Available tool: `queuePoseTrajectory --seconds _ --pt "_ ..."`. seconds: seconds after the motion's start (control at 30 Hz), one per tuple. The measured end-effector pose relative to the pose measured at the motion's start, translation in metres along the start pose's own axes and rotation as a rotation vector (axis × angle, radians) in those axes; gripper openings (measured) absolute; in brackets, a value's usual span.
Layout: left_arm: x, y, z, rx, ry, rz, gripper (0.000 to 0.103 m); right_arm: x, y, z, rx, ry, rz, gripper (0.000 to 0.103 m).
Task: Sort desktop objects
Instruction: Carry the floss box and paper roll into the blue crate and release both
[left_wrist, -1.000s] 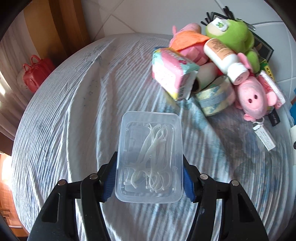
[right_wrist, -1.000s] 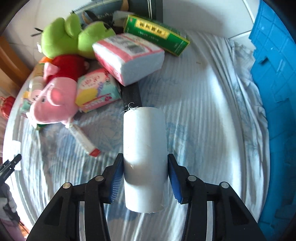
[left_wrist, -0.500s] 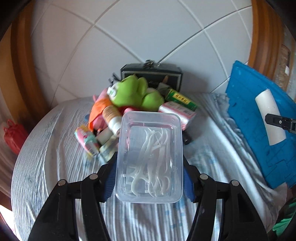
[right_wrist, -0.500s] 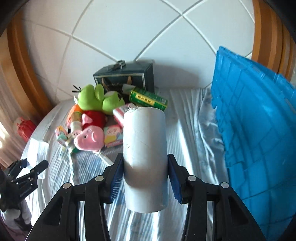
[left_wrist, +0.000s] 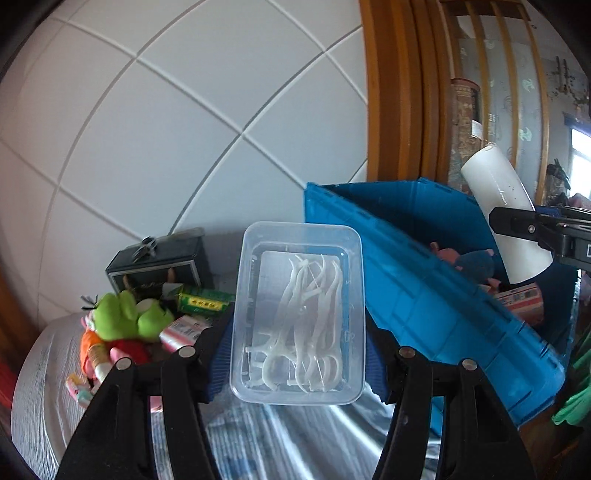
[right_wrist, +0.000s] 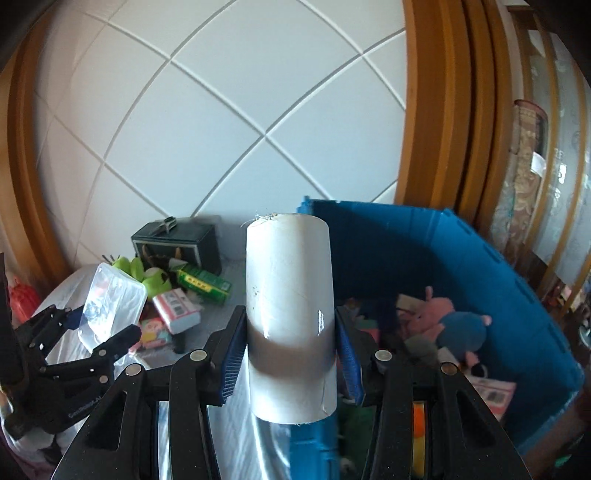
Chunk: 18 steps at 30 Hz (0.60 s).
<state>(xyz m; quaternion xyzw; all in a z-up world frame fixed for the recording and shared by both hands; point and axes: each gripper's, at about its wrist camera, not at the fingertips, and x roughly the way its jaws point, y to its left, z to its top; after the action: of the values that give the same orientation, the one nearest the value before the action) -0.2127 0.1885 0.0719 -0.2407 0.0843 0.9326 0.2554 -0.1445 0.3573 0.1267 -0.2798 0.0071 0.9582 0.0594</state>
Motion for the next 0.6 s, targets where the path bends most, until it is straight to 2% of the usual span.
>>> queuePoseTrajectory --seconds 0.13,0.3,0.47,0.6 --pt "0.016 -0.062 0.037 0.058 -0.002 -0.057 0.059 -0.011 -0.064 0.006 0.015 0.003 -0.057 0.045" --pt "0.043 -0.134 0.065 0.138 0.068 -0.135 0.059 -0.003 -0.127 0.000 0.027 0.065 -0.129 0.045" --pt "0.072 -0.191 0.078 0.218 0.160 -0.182 0.059 0.013 -0.172 -0.024 0.045 0.134 -0.169 0.045" --pt "0.088 -0.218 0.079 0.256 0.228 -0.226 0.059 0.023 -0.200 -0.040 0.072 0.161 -0.210 0.045"
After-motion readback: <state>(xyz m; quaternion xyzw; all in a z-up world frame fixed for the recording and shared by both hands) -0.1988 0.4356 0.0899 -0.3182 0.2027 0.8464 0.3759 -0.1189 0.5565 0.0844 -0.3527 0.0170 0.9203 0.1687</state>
